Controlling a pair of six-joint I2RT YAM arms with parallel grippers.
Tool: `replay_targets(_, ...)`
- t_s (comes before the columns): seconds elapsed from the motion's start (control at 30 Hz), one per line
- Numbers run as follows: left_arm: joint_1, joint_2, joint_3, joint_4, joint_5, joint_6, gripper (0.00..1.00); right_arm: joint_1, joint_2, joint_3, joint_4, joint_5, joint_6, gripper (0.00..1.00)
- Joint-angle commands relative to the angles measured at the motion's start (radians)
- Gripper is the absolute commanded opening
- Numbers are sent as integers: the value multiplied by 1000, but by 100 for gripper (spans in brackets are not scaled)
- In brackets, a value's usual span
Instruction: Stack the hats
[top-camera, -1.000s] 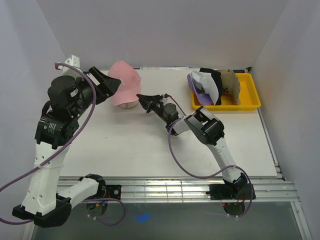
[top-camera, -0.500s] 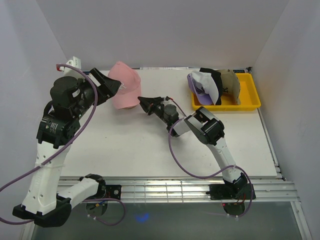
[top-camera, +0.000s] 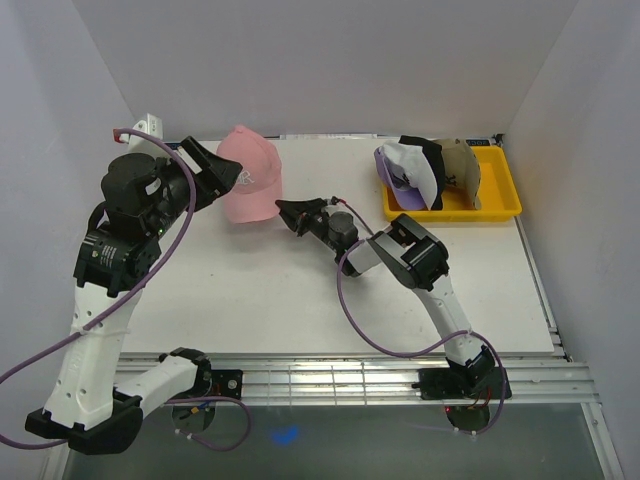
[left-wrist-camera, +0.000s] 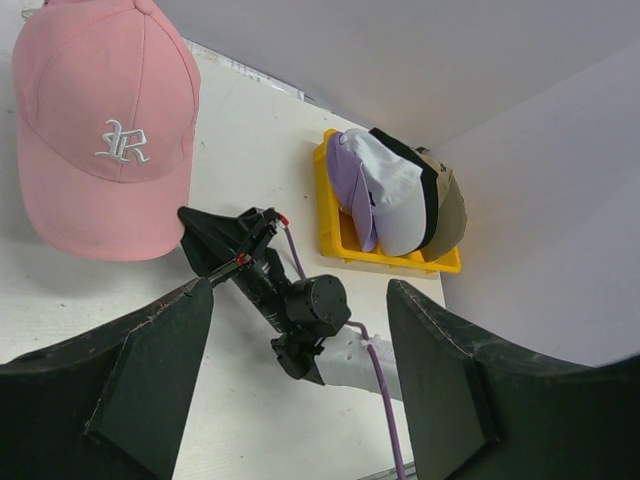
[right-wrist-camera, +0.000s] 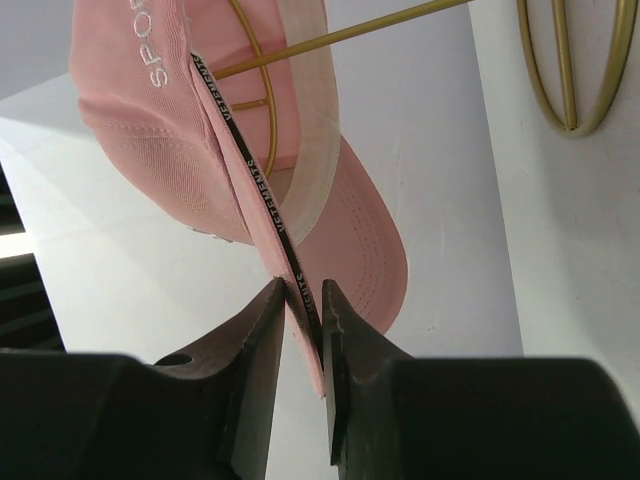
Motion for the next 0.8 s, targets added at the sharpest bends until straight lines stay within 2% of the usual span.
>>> replay_targets(0.0,-4,-21,-2,11,-8,8,80,15,-34,-22,75,-37,-29,26)
replay_targets(0.23,-4,-25,-5,11,-8,8,80,16,-49,-41,29,-55,-55,27)
replay_targets(0.37,-4,-27,-10,9,-8,8,81,16,-64,-44,0,-64,-69,37)
replay_targets(0.5,-4,-32,-11,9,-8,8,81,16,-73,-35,-36,-75,-99,41)
replay_targets(0.77,-5,-38,-22,9,-11,8,80,16,-139,-78,-126,-77,-161,43)
